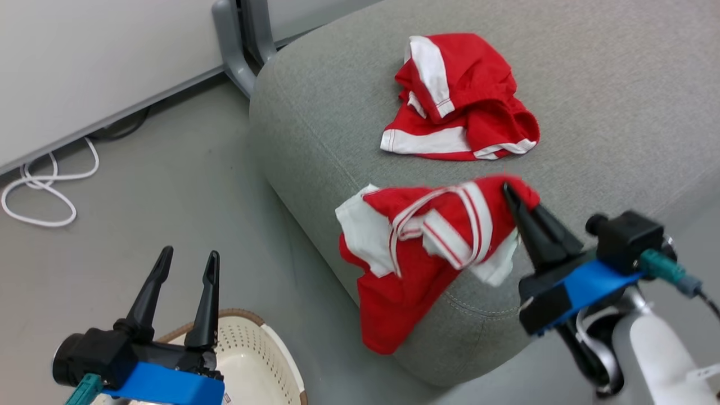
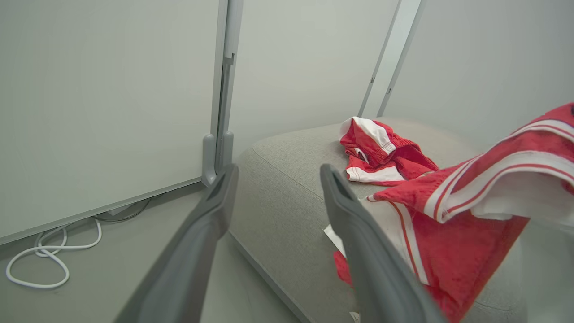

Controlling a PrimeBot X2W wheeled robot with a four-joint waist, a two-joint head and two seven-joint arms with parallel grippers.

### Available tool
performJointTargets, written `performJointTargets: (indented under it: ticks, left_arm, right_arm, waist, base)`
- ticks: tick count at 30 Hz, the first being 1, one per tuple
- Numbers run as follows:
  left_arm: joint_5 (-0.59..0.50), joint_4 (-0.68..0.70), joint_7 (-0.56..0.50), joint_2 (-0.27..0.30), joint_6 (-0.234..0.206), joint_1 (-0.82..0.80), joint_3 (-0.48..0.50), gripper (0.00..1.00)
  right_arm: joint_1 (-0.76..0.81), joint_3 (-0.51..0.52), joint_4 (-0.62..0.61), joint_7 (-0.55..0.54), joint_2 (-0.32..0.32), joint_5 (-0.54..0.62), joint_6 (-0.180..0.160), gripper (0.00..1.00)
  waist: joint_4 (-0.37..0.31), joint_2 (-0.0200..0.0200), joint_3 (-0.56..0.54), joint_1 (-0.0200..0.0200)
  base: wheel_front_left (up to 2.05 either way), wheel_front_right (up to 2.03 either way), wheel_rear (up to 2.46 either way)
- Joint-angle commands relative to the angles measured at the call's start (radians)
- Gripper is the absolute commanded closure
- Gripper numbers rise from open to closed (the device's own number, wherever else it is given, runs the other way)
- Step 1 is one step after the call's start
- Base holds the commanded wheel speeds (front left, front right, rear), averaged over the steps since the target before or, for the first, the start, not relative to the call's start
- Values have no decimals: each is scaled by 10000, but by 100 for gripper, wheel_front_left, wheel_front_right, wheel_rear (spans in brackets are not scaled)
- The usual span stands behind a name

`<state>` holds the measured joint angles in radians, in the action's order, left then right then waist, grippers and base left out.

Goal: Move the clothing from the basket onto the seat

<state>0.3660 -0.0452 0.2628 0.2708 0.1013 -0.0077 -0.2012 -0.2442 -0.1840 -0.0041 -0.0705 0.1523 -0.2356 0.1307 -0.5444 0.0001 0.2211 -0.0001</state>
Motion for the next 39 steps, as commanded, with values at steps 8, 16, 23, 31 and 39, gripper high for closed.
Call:
performJointTargets:
  ticks: [8, 16, 23, 31, 39]
  left_arm:
    - [-232, 370, -100, 564, 118, -720, -65, 0]
    - [-386, 1331, -575, 1253, 155, -1559, 78, 0]
    - [-596, 2281, -908, 1725, 150, -2342, 144, 0]
    - [-709, 2809, -1042, 1897, 190, -2909, -119, 0]
    - [-540, 2211, -682, 1664, 218, -3090, -388, 0]
  right_arm:
    - [-2681, 877, -226, -160, 617, -275, 1, 100]
    - [-6295, 2608, 481, -766, 1898, -865, 0, 100]
    - [-8688, 4316, 2213, -360, 2687, -749, 1, 100]
    - [-8835, 5212, 4892, 320, 2446, -145, 1, 100]
    - [-8211, 4854, 7069, 816, 2216, 478, 0, 0]
  waist:
    - [677, -1, 1575, 1]
    - [1036, -1, 3474, 1]
    - [1525, -1, 5032, 1]
    - [2034, -1, 6011, 1]
    - [2358, -1, 5501, 1]
  base:
    - [0, 0, 0]
    - [0, 0, 0]
    - [0, 0, 0]
    - [0, 0, 0]
    - [0, 0, 0]
